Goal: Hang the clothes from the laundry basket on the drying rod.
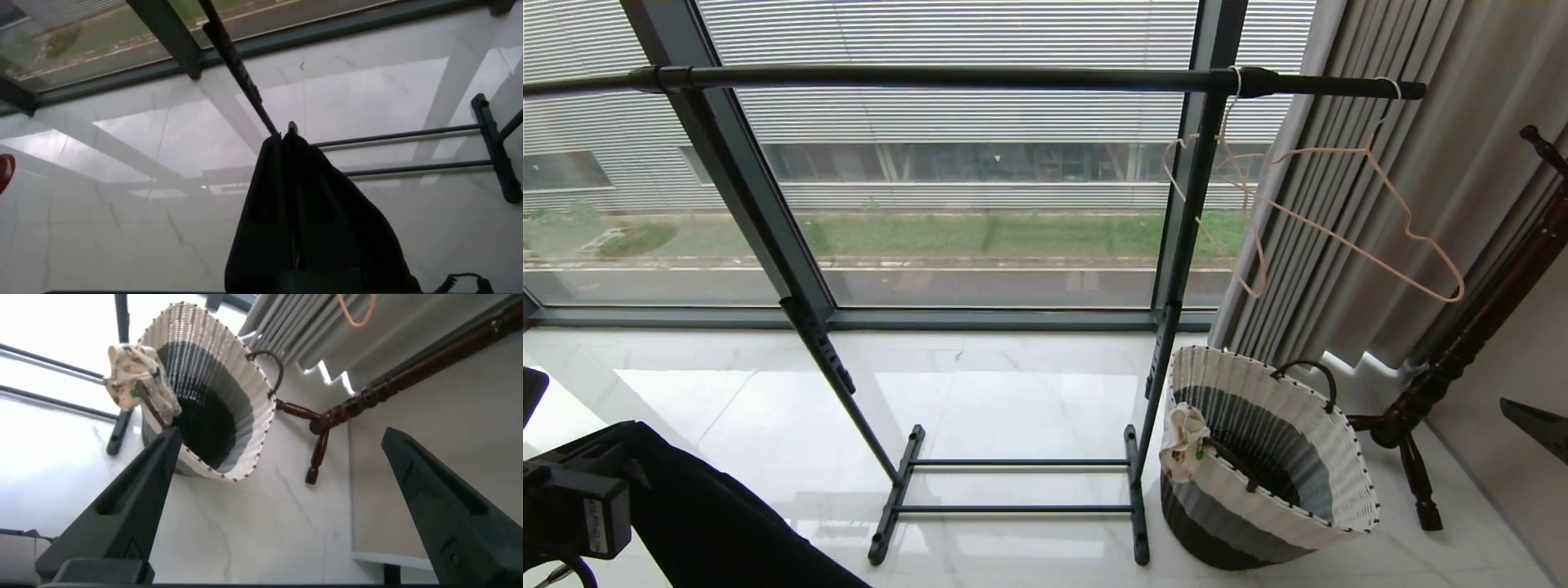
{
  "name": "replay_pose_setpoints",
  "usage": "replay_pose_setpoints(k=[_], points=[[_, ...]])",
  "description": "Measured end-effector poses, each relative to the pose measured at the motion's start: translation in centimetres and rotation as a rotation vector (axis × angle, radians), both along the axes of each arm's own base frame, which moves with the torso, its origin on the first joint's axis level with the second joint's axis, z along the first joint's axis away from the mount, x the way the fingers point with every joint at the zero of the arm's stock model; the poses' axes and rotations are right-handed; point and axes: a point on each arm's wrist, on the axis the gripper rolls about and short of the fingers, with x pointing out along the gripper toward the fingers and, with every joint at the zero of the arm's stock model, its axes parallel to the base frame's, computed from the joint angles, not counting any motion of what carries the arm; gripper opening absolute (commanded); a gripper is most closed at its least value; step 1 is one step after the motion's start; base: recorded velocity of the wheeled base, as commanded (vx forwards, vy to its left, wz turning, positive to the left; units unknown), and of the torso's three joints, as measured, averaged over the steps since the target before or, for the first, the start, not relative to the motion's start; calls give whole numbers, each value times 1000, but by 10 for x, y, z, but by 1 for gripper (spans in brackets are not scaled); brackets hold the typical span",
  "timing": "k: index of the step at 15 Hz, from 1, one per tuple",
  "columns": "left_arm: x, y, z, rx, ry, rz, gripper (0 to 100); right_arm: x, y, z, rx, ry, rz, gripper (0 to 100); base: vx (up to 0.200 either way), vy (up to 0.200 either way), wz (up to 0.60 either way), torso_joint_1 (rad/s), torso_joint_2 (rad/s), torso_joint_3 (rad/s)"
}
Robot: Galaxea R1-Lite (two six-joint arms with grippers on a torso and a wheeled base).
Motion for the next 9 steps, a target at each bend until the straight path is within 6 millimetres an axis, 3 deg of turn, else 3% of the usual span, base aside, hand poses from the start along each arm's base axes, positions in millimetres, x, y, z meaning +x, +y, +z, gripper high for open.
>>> replay_pose_setpoints(k=[6,9], points=[[0,0,1,-2,-4,2,0,-3,1,1,5,-15,57,100,200,-200,0,2,5,3],[0,0,1,-5,-2,3,0,-1,2,6,10,-27,90,100,200,0,0,4,2,1]])
